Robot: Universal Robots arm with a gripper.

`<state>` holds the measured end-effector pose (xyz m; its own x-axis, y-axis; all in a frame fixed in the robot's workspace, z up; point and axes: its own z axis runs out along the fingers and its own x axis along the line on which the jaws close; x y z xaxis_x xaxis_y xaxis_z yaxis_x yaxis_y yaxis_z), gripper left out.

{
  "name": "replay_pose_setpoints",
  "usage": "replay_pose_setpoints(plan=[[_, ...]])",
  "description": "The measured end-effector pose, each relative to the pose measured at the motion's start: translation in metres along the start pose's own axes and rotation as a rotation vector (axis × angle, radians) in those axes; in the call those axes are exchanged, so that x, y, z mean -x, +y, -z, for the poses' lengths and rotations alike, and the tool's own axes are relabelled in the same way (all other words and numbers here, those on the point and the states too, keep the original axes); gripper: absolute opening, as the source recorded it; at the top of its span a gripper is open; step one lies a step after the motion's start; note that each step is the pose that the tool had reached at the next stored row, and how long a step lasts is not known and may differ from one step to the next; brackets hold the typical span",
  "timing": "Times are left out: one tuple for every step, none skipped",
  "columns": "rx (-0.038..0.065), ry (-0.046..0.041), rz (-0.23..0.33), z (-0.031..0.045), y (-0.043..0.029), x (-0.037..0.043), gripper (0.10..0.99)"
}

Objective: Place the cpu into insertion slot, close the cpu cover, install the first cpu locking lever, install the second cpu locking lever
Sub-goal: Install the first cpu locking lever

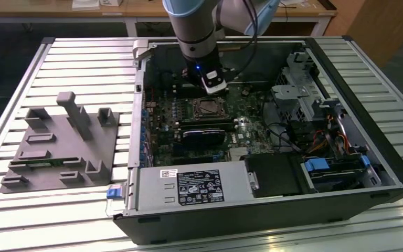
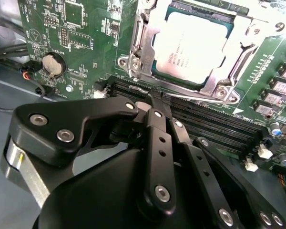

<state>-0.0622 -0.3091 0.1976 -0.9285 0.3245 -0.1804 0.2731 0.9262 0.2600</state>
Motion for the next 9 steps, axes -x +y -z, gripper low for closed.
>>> replay_pose_setpoints(plan=[[-0.001, -0.0008, -0.001, -0.0004, -0.0001, -0.0002, 0.106], [-0.002, -0.0014, -0.002, -0.0009, -0.0002, -0.0003, 0.106], [-0.003, -0.0024, -0.003, -0.0014, -0.0003, -0.0005, 0.106], [-0.004, -0.0034, -0.004, -0.0018, -0.0005, -0.0006, 0.106], [-0.005, -0.0045, -0.004, -0.0023, -0.0006, -0.0007, 0.106], [-0.007, -0.0057, -0.005, -0.0028, -0.0007, -0.0008, 0.106], [-0.008, -0.0069, -0.005, -0.0032, -0.0008, -0.0009, 0.106], [-0.01, -0.0081, -0.005, -0.0036, -0.001, -0.001, 0.106], [-0.011, -0.0093, -0.005, -0.004, -0.0011, -0.0011, 0.106]])
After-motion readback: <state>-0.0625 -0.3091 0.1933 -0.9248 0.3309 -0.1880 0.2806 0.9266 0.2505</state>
